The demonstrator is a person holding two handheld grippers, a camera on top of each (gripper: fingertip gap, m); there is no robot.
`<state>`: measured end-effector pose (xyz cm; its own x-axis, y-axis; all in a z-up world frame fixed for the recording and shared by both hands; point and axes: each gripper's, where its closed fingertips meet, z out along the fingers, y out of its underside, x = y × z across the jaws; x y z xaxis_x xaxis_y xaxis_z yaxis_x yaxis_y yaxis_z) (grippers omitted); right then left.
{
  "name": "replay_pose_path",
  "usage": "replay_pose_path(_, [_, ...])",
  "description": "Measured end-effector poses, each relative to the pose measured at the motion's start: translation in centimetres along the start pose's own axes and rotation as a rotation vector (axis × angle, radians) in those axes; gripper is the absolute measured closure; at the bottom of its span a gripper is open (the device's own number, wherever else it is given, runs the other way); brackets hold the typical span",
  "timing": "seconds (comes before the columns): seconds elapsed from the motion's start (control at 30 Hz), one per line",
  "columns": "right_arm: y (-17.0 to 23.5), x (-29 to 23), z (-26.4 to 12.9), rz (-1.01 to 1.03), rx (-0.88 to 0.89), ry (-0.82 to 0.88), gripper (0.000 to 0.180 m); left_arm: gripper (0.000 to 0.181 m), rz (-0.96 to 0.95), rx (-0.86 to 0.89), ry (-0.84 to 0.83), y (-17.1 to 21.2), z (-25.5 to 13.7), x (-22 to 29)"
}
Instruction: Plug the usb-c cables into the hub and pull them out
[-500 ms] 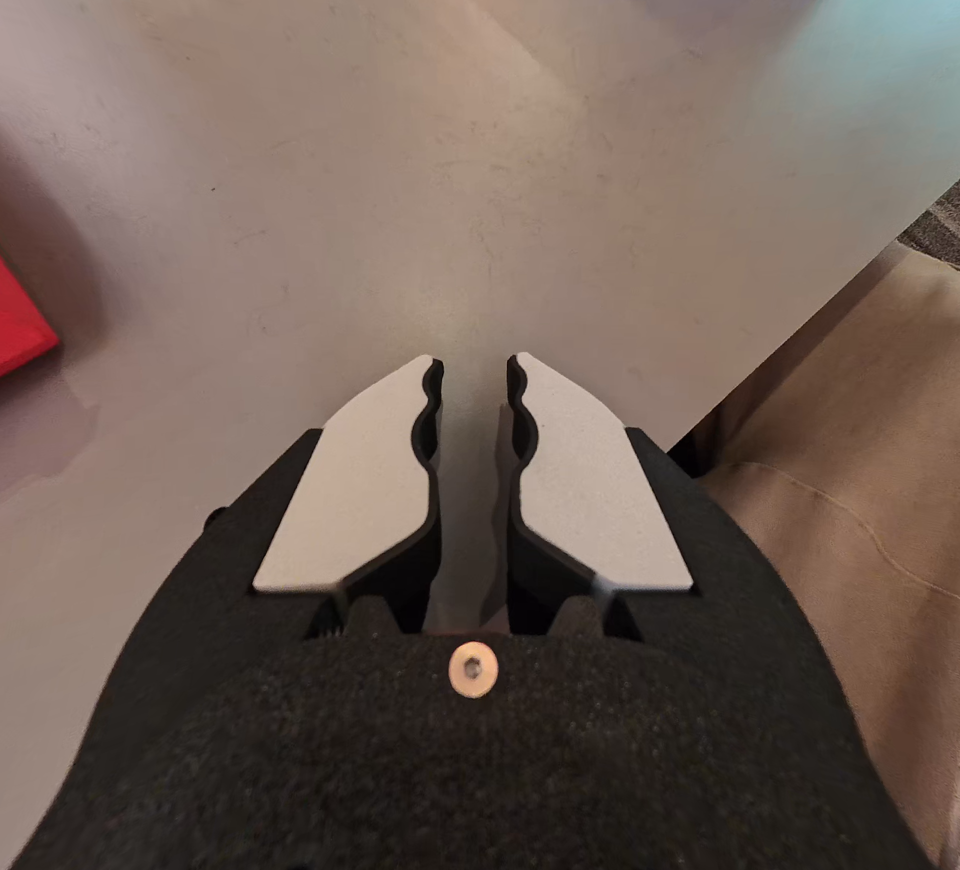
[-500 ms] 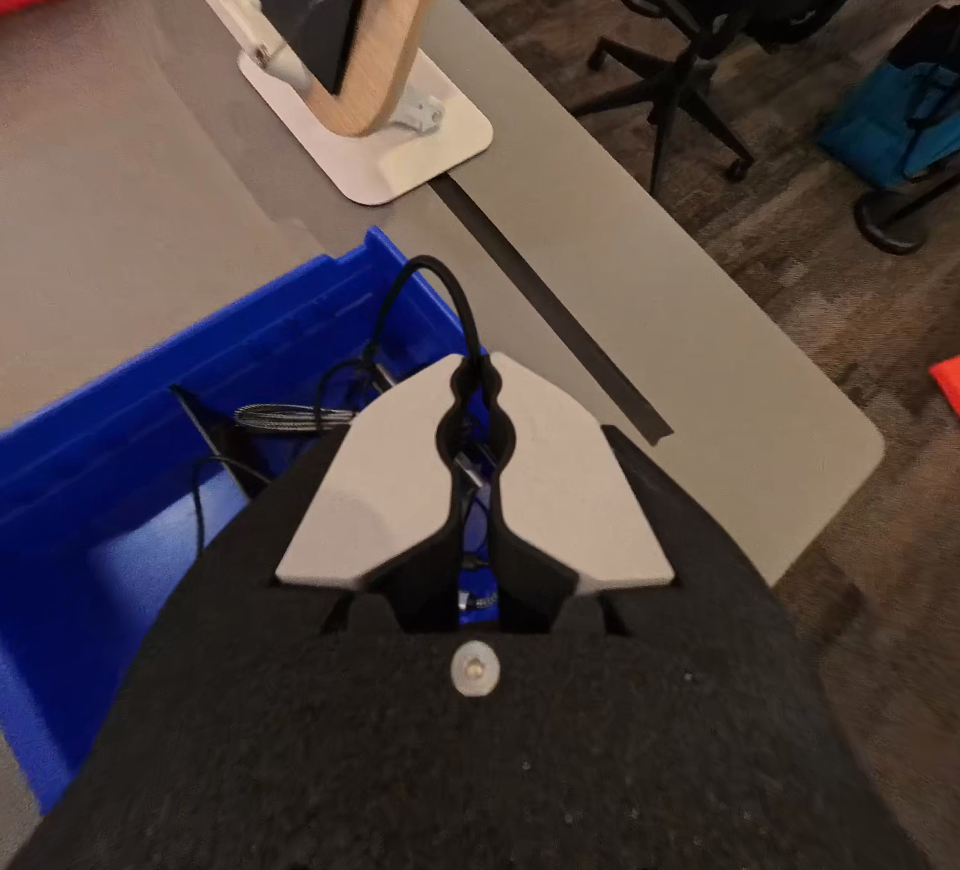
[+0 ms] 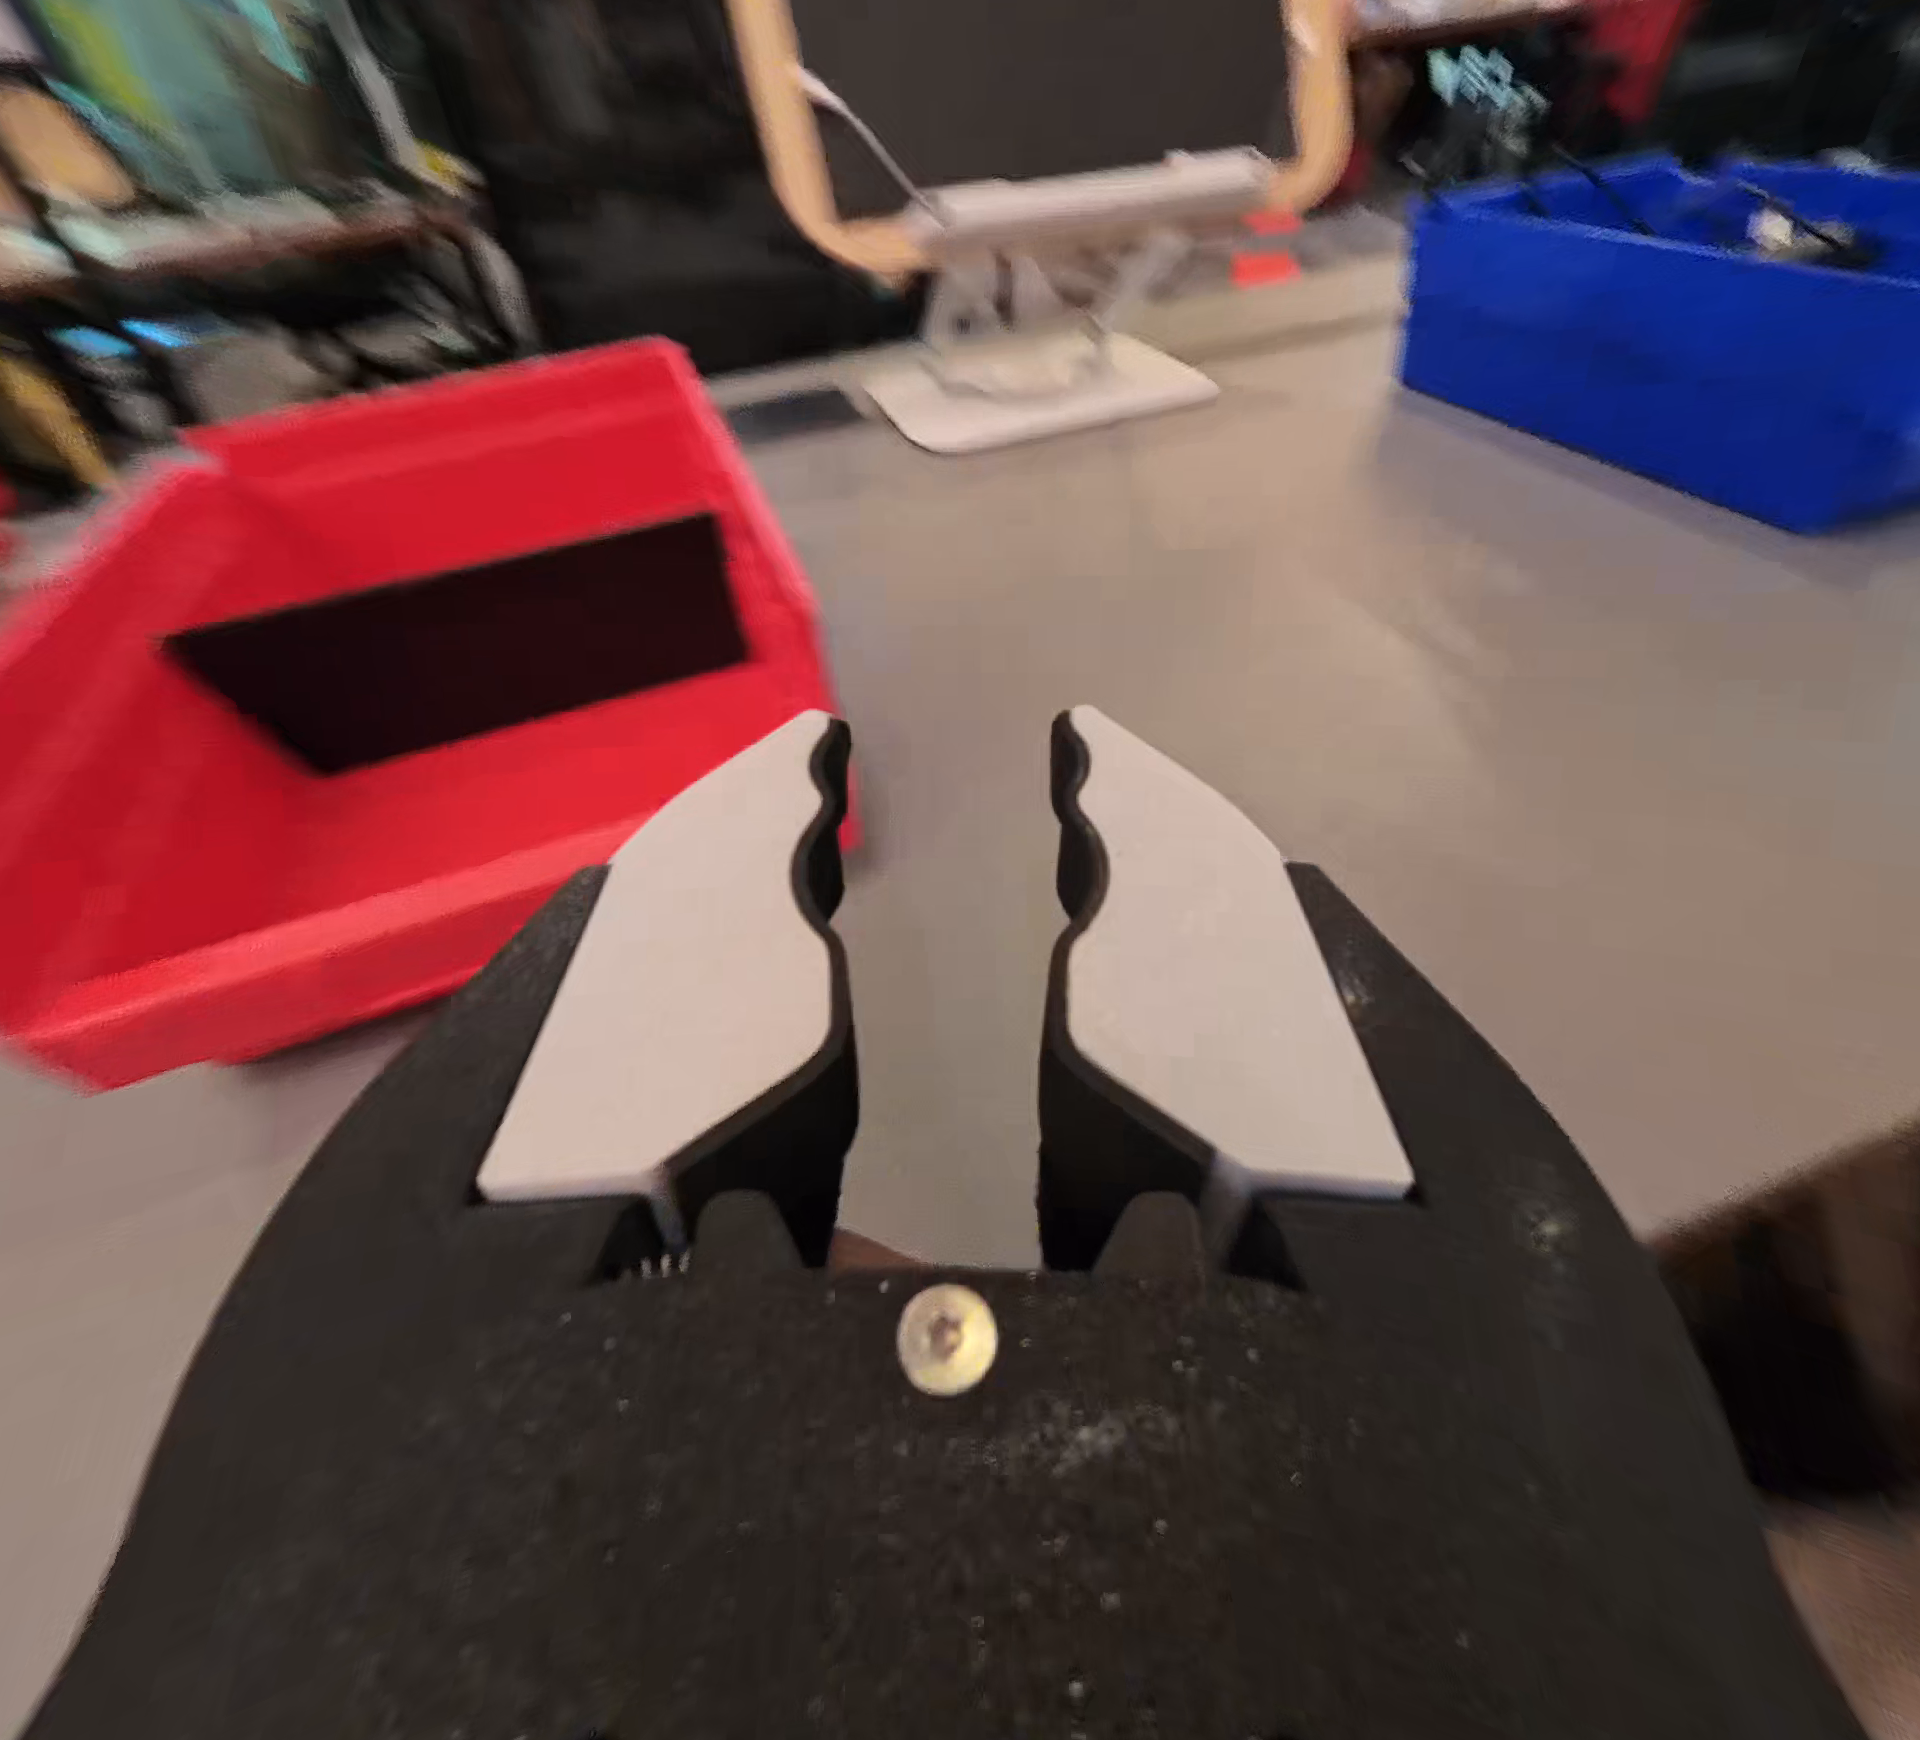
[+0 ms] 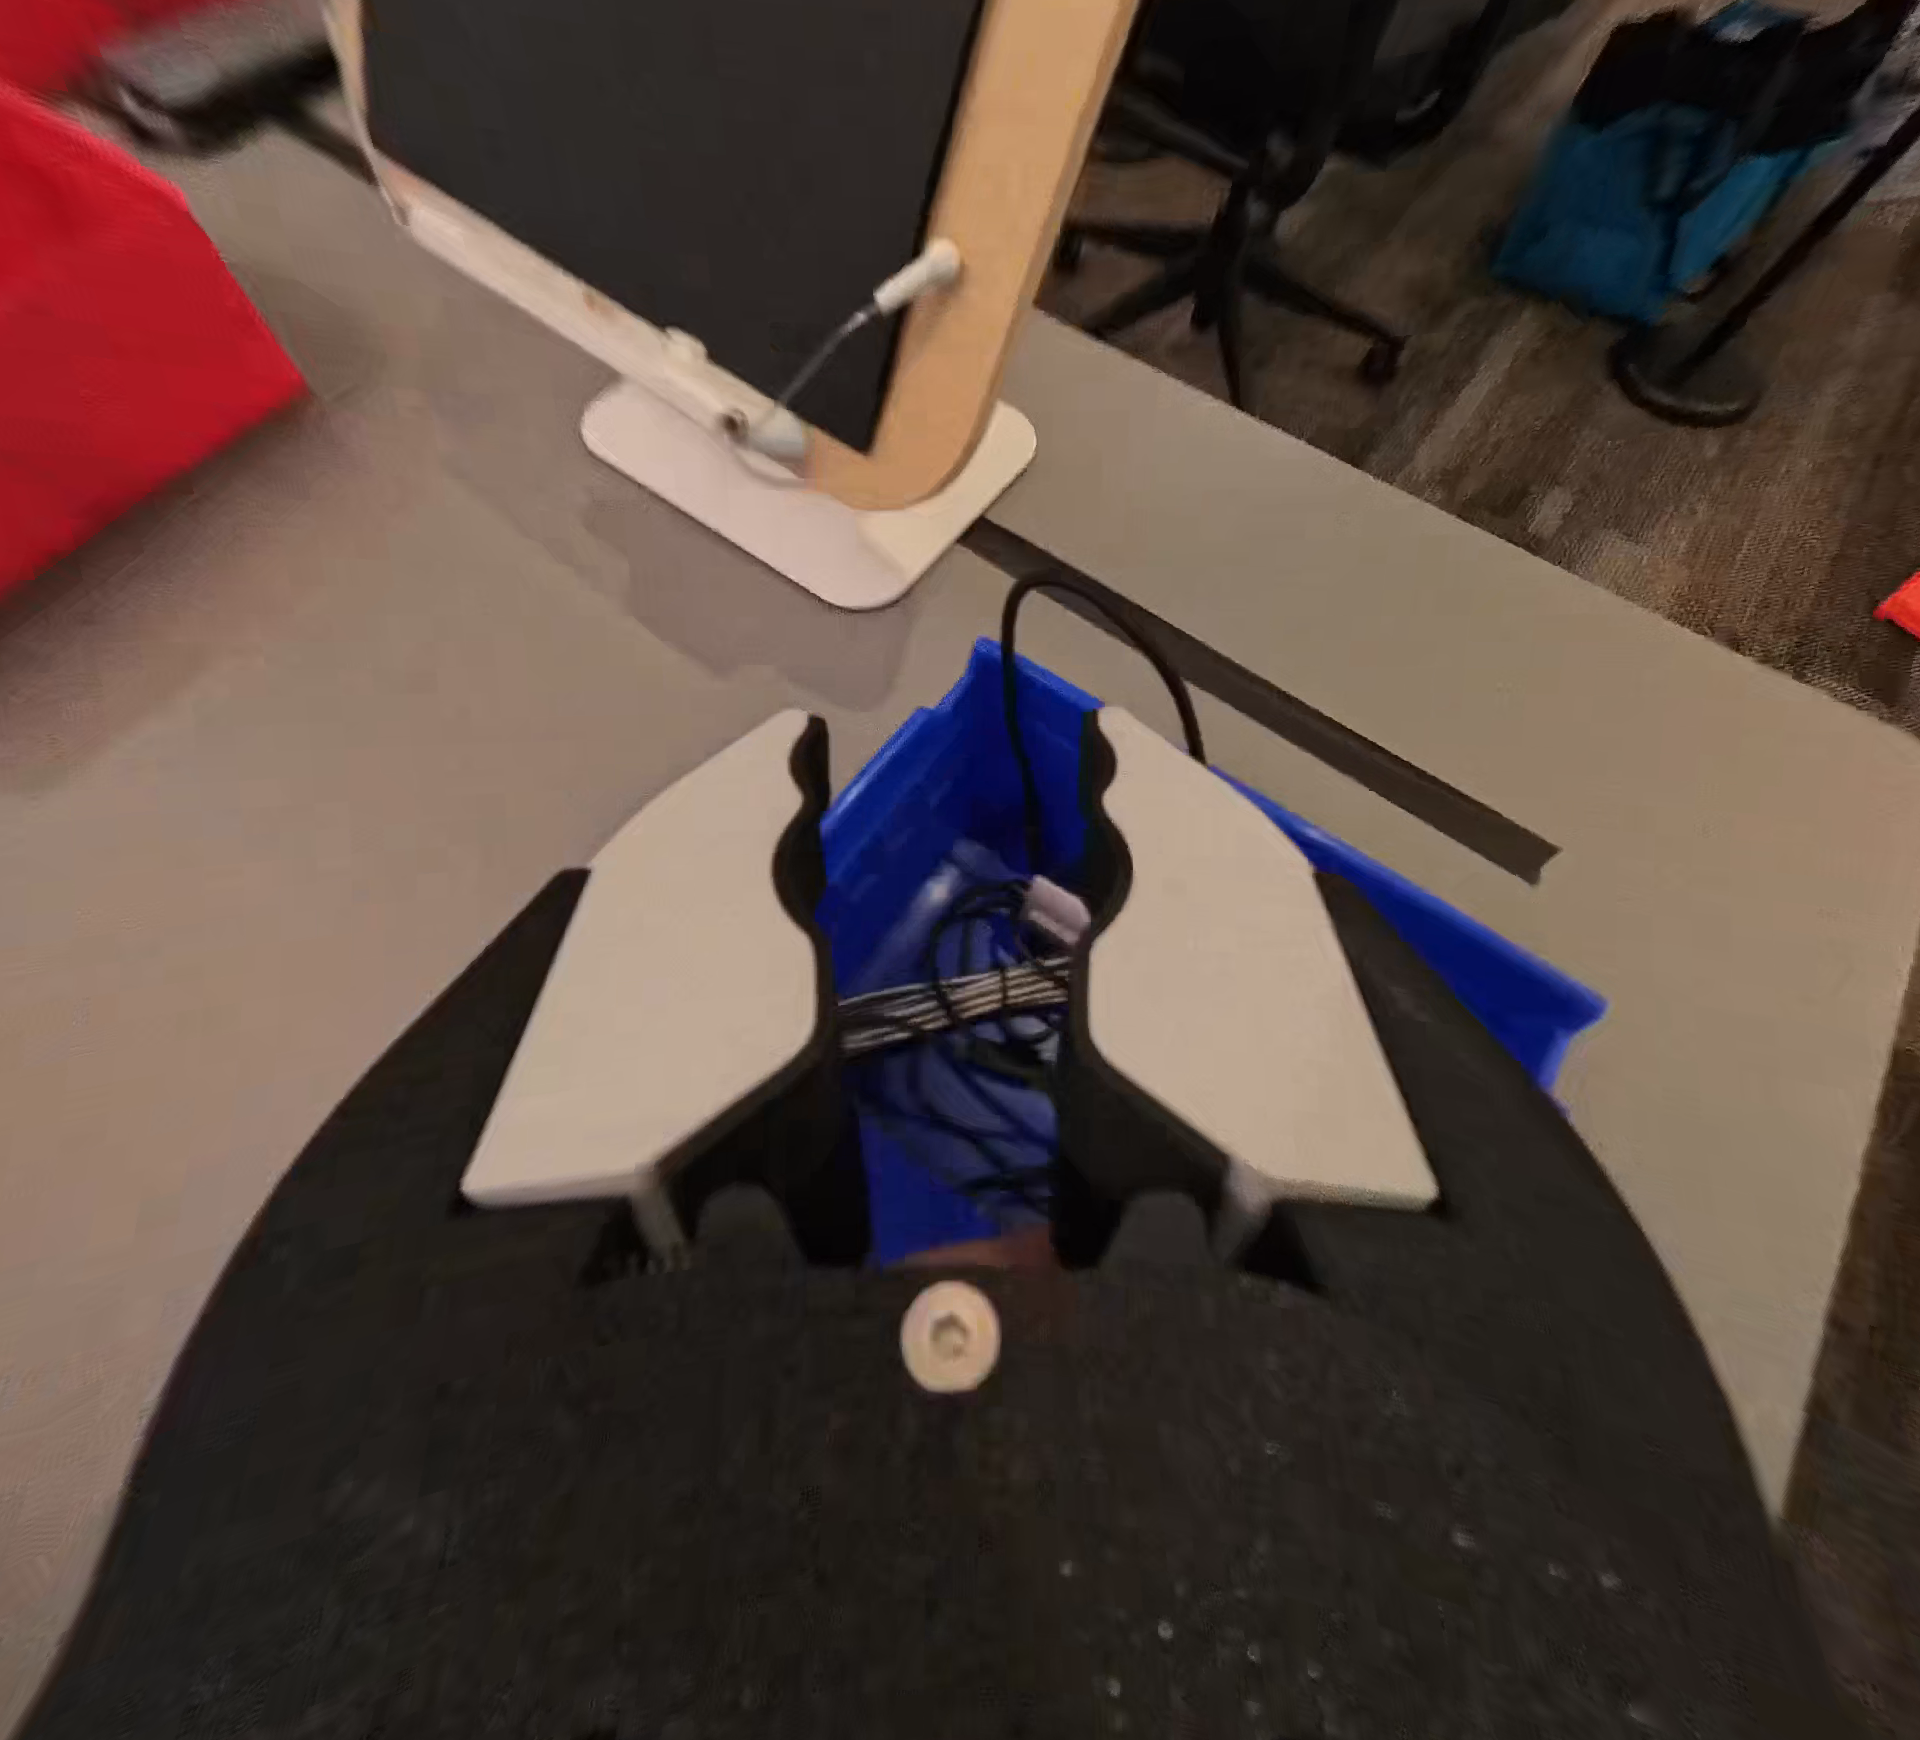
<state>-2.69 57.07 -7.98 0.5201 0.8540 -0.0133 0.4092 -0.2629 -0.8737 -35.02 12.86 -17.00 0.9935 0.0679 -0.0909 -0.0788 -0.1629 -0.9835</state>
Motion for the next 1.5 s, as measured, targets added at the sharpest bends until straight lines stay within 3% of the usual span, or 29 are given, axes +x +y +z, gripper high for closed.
replay_pose_path(0.07, [0.8,-2.4,-4.5,0.07,0.144,0.064,0.134,0.145,0.032,0.103,-0.084,-0.8,-0.8,-2.8])
replay_pose_path(0.17, [6.9,-6.2,-9.1,0.177,0.225,0.213,0.145,0.157,0.007,0.019,-0.137,0.2,-0.8,-5.2])
replay_pose_path(0.3, [17.6,-10.9,-10.4,0.279,0.16,0.359,0.147,0.158,-0.143,-0.134,-0.078,3.0,0.4,-5.8])
replay_pose_path(0.4, [21.4,-12.5,-10.5,0.268,0.113,0.425,0.145,0.159,-0.253,-0.139,-0.039,3.2,1.3,-6.5])
replay_pose_path(0.53, [21.9,-13.2,-10.6,0.231,0.148,0.414,0.147,0.157,-0.124,-0.205,-0.153,4.7,2.7,-9.2])
replay_pose_path(0.77, [22.7,-11.5,-11.5,0.246,0.148,0.418,0.147,0.156,-0.161,-0.222,-0.235,5.3,2.4,-10.8])
replay_pose_path(1.3, [23.1,-11.0,-10.9,0.222,0.115,0.426,0.145,0.157,-0.183,-0.223,-0.232,5.4,1.9,-10.6])
replay_pose_path(1.5, [18.3,-15.2,-6.4,0.154,0.169,0.282,0.133,0.157,-0.143,-0.18,-0.167,4.5,1.8,-8.8])
